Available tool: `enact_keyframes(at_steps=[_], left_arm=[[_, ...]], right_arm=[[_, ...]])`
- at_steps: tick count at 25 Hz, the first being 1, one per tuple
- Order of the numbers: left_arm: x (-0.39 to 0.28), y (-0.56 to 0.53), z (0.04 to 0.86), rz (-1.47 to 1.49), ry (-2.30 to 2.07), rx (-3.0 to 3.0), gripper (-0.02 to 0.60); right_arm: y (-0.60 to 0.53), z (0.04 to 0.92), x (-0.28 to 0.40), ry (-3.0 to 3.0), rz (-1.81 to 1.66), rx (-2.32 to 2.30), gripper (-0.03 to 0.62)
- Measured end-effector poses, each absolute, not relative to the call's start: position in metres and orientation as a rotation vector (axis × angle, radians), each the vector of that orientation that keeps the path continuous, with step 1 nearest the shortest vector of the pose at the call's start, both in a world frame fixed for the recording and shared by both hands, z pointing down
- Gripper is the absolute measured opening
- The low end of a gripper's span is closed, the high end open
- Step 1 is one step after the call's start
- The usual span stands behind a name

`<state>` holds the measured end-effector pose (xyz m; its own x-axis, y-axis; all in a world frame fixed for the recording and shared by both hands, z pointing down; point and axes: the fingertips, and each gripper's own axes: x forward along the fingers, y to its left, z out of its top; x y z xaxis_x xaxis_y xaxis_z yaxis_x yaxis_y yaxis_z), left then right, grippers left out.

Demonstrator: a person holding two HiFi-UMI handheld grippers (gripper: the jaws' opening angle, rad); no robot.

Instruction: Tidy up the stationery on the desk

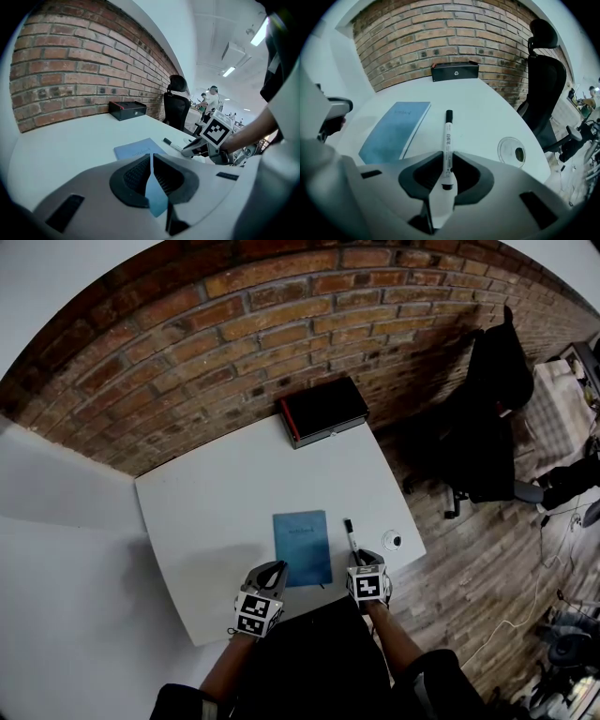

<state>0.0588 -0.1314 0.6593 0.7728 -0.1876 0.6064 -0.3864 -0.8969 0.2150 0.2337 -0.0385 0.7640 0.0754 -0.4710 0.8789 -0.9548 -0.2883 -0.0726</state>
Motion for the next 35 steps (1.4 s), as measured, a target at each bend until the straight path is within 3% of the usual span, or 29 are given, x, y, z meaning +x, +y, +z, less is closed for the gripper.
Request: enact_keyframes(at_steps=[14, 16, 19, 24, 35], left_arm=[[0.051, -0.137, 0.675, 0.893, -0.476, 2.591, 0.022], [0.048, -0.136, 0.686, 0.953, -0.475, 2.587, 0.05], [0.05, -0.134, 0.697, 0.981, -0.455, 2.523, 0.149], [0.051, -0.137, 0.719, 1.054, -0.499, 2.451, 0.224], [0.054, -0.138, 0.756, 1.173, -0.531, 2.303, 0.239]], right_arm=[[-0.052, 0.73, 0.232, -1.437, 0.956, 1.86, 0.114], [-0.063, 0.72, 0.223, -1.494, 0.95, 1.844, 0.118], [-0.08, 0.72, 0.194, -1.637, 1.082, 1.779, 0.124], [-0.089, 0.734, 0.168, -1.685, 1.356, 1.721, 0.16], [-0.09, 0.75, 0.162, -1.654, 1.428, 1.658, 0.16]])
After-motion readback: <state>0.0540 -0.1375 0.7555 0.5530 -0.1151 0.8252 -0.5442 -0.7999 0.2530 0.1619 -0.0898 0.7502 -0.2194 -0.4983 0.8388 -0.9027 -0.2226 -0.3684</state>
